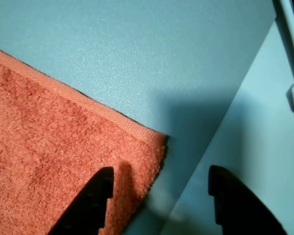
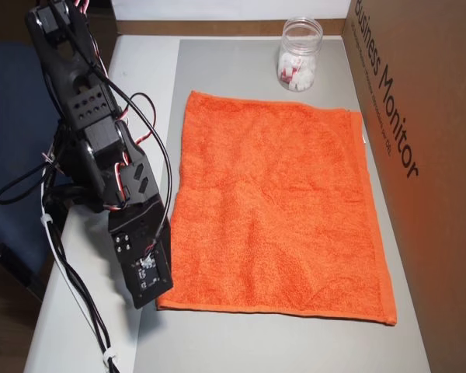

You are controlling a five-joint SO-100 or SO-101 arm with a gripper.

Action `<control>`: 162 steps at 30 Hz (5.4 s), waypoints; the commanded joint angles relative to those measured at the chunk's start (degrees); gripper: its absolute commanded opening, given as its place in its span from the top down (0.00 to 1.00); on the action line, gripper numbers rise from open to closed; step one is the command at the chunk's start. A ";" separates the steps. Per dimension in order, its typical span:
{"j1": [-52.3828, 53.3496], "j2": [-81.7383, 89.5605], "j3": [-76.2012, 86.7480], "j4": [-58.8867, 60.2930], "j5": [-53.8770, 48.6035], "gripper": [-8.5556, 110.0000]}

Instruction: Fold the blanket.

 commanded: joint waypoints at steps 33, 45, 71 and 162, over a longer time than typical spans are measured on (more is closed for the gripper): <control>-2.90 -14.24 -0.44 -11.43 0.35 0.77; -8.00 -14.24 -0.35 -11.43 0.26 0.77; -6.94 -13.36 1.58 -11.43 -0.70 0.93; -44.30 -18.81 -43.15 -11.16 21.01 0.93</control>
